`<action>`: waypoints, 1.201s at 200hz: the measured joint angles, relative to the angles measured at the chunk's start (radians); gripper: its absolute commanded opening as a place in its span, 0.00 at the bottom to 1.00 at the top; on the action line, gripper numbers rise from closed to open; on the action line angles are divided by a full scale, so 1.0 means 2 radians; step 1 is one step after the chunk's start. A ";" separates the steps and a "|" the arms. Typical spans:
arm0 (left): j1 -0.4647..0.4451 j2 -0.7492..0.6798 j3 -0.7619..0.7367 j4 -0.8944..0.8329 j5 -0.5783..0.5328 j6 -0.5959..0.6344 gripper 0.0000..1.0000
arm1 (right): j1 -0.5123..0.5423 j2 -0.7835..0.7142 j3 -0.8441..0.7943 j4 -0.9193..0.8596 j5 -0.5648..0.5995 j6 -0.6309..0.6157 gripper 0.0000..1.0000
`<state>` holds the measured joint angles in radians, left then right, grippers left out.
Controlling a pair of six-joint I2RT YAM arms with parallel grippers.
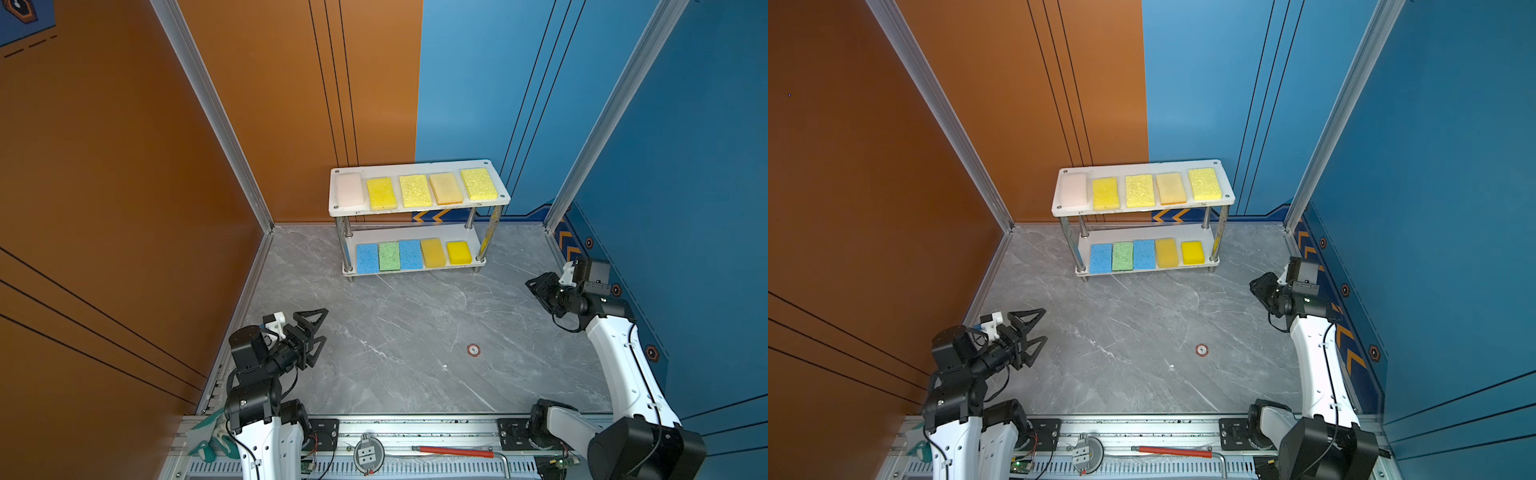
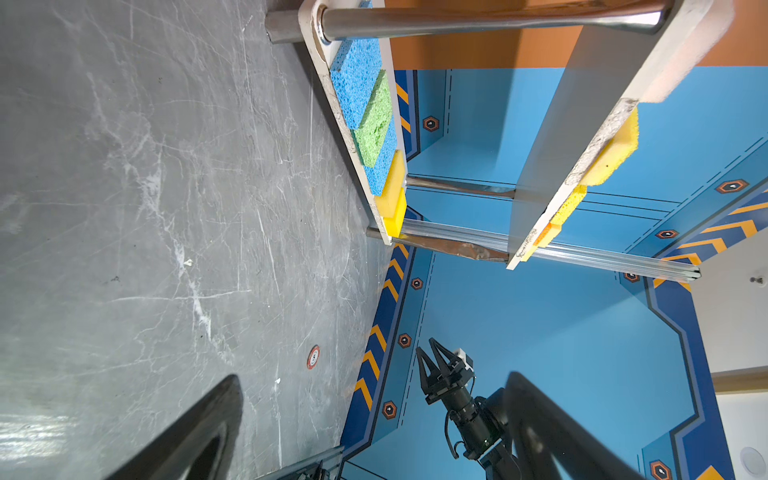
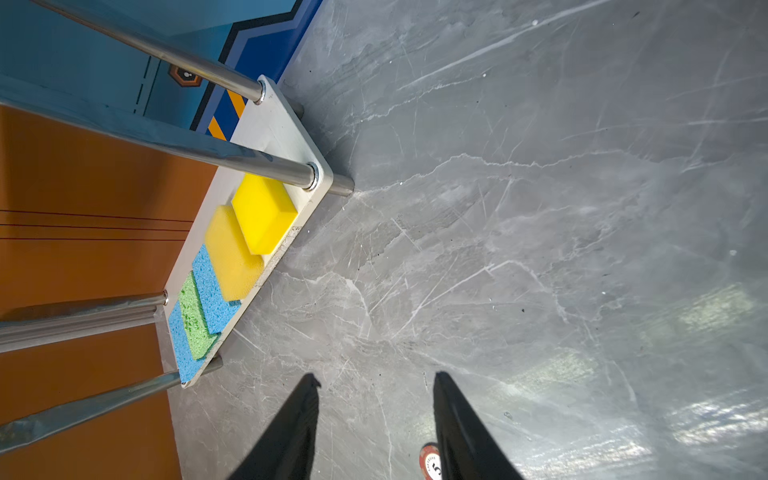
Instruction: Place and organize the cleaning sponges onto the shelf
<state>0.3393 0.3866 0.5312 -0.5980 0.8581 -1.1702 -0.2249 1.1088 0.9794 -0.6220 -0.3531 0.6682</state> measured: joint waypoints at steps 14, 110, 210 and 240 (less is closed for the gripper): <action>0.000 0.000 -0.004 0.000 -0.005 0.002 0.98 | 0.000 0.000 0.004 0.000 0.009 -0.005 0.67; 0.000 0.044 -0.020 0.007 -0.092 0.028 0.98 | 0.006 0.024 0.036 -0.003 0.063 -0.075 1.00; -0.023 0.118 0.016 0.005 -0.263 0.096 0.98 | 0.055 0.056 0.005 0.092 0.088 -0.193 1.00; -0.044 0.159 0.037 0.017 -0.327 0.134 0.98 | 0.057 0.053 -0.033 0.116 0.092 -0.217 1.00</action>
<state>0.2512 0.7040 0.6044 -0.5632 0.2050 -0.9024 -0.1101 1.2140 0.9142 -0.3893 -0.1692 0.2337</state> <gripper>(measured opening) 0.981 0.998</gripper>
